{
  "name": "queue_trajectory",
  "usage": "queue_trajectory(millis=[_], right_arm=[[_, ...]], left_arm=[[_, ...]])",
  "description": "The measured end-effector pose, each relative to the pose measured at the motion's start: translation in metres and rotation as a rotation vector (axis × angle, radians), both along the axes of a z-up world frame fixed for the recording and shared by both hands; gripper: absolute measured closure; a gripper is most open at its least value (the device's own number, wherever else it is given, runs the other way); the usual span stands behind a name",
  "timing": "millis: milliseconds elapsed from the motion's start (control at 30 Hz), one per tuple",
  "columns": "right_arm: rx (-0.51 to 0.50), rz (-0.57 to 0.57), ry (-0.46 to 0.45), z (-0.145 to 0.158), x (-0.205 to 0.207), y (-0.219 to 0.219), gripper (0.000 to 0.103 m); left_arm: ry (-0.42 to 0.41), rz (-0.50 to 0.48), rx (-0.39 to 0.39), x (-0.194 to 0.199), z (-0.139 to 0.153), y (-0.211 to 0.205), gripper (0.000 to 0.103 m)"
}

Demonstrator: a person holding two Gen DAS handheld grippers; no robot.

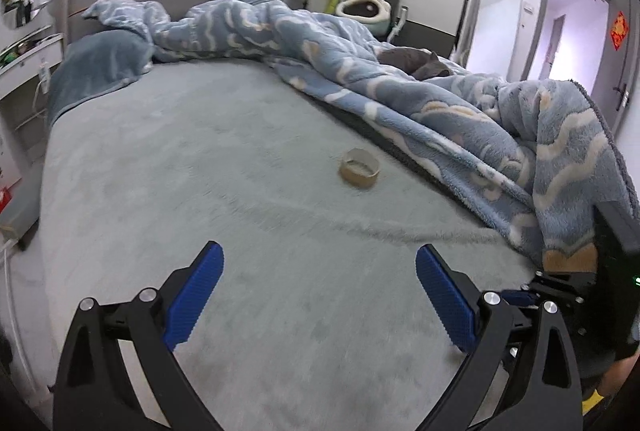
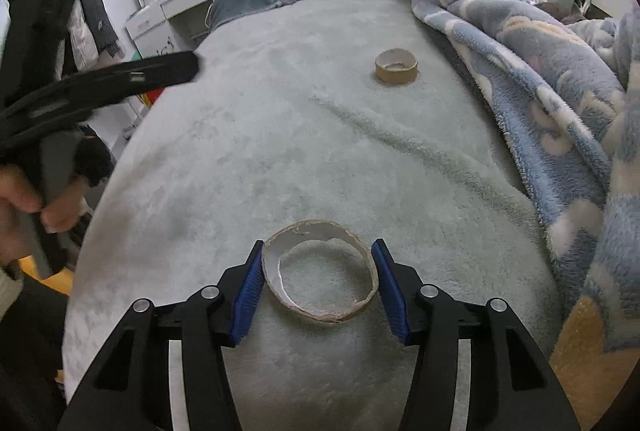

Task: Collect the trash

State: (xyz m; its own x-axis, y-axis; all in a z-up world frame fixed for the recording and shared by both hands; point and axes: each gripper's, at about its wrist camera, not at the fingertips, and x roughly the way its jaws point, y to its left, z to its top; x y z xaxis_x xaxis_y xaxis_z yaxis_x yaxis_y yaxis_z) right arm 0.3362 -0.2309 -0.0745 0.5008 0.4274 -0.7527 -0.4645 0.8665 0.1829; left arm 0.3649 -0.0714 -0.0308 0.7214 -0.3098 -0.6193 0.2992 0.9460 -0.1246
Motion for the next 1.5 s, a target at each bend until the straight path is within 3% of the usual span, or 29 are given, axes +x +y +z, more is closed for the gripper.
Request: queue_trajectory(millis=[400,667,833,1067,1200,1300,1500], right_arm=[[0.062,0.053,0.012,0.013,-0.014,-0.009,0.049],[0.11,0.06,0.039,0.017,-0.012,-0.019,0.049],[0.105,0.078,0.048,0.017,-0.01,-0.02,0.049],[0.117,0.068,0.044,0.022,-0.008,-0.029,0.049],[0.109,0.07,0.046,0.02,-0.009,-0.028,0.049],[0.109,0.069,0.05,0.019,-0.007,-0.027,0.049],[0.117,0.081,0.05,0.022,-0.007,-0.029,0.049]], left_arm=[[0.026,-0.124,0.082,0.082,-0.021,-0.064,0.006],[0.08,-0.217,0.223,0.137,-0.044,-0.109,0.024],[0.098,-0.262,0.31,0.163,-0.057,-0.128,0.029],[0.119,-0.288,0.38,0.179,-0.066,-0.133,0.043],[0.131,-0.275,0.378,0.187,-0.068,-0.128,0.042],[0.152,-0.286,0.372,0.188,-0.071,-0.127,0.053],[0.152,-0.334,0.374,0.17,-0.06,-0.124,0.054]])
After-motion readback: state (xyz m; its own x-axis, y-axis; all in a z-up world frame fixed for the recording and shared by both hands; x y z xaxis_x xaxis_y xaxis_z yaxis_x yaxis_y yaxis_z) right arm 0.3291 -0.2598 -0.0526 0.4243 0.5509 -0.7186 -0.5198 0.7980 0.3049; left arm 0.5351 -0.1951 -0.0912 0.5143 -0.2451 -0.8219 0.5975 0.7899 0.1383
